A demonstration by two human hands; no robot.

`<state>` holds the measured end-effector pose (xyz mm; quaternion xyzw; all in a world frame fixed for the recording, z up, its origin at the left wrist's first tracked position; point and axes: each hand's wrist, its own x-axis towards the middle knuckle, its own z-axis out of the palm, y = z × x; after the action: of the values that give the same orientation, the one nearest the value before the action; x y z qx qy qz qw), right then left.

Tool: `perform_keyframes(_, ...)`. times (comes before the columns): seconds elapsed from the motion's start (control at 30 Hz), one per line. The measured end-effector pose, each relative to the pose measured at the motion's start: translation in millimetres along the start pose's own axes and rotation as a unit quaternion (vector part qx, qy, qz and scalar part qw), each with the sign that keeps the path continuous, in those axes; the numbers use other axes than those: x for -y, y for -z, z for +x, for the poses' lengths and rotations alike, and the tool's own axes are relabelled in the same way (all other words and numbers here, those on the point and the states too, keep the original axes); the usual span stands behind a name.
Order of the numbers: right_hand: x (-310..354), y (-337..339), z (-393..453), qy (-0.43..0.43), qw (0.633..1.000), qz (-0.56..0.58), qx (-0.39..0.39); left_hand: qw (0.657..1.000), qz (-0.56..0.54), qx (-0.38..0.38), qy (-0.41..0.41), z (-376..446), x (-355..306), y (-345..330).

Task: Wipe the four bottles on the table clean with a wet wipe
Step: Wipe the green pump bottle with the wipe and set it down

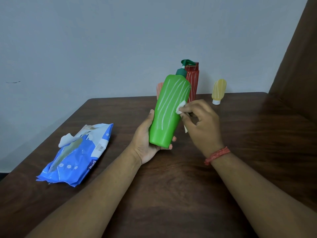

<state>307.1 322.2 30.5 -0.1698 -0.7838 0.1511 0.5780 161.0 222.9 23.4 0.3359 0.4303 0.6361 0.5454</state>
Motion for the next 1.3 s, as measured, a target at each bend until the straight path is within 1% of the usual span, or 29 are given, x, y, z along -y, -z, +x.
perform_keyframes(0.07,2,0,0,0.010,1.000,0.002,0.018,1.000,-0.002,-0.003,0.001,0,-1,2)
perform_keyframes(0.1,0,1,2,0.001,1.000,0.002,0.005,1.000,0.001,-0.002,0.002,1,-1,2)
perform_keyframes(0.2,-9,7,13,-0.042,0.996,-0.001,-0.072,1.000,0.016,0.008,0.011,1,0,1)
perform_keyframes(0.23,-10,8,14,-0.049,0.995,-0.002,-0.085,1.000,0.020,0.010,0.014,1,0,0)
perform_keyframes(0.3,-7,8,10,-0.049,0.995,0.006,-0.081,1.000,0.019,0.011,0.016,1,0,1)
perform_keyframes(0.4,0,5,5,-0.026,0.999,0.015,-0.034,1.000,0.003,0.008,0.015,1,-1,4)
perform_keyframes(0.43,-1,6,8,-0.029,0.999,0.012,-0.037,1.000,0.006,0.010,0.017,1,-2,5)
perform_keyframes(0.53,-12,17,22,-0.071,0.992,0.005,-0.106,0.999,0.035,0.027,0.022,2,-1,4)
perform_keyframes(0.6,-14,24,25,-0.082,0.989,-0.001,-0.123,0.998,0.052,0.037,0.025,2,0,3)
perform_keyframes(0.67,-10,24,22,-0.066,0.992,-0.010,-0.111,0.997,0.055,0.041,0.025,2,-1,3)
perform_keyframes(0.77,-3,21,18,-0.017,0.998,-0.032,-0.059,0.998,0.055,0.037,0.020,2,-2,4)
perform_keyframes(0.8,-4,22,20,-0.018,0.997,-0.036,-0.064,0.997,0.059,0.037,0.021,2,-2,4)
perform_keyframes(0.9,-9,28,26,-0.054,0.988,-0.053,-0.132,0.995,0.081,0.045,0.024,2,0,3)
perform_keyframes(0.93,-9,29,26,-0.054,0.988,-0.060,-0.135,0.995,0.085,0.046,0.024,2,1,3)
perform_keyframes(1.07,-4,23,19,0.014,0.995,-0.079,-0.050,0.995,0.085,0.040,0.024,2,1,4)
perform_keyframes(1.1,-5,23,20,0.018,0.995,-0.088,-0.051,0.995,0.088,0.041,0.023,2,1,4)
perform_keyframes(1.2,-11,27,25,-0.017,0.988,-0.108,-0.108,0.992,0.112,0.049,0.014,2,3,3)
perform_keyframes(1.23,-11,27,24,-0.017,0.988,-0.113,-0.104,0.992,0.116,0.053,0.013,2,3,4)
perform_keyframes(1.3,-7,23,21,0.014,0.991,-0.120,-0.062,0.992,0.114,0.052,0.014,3,3,4)
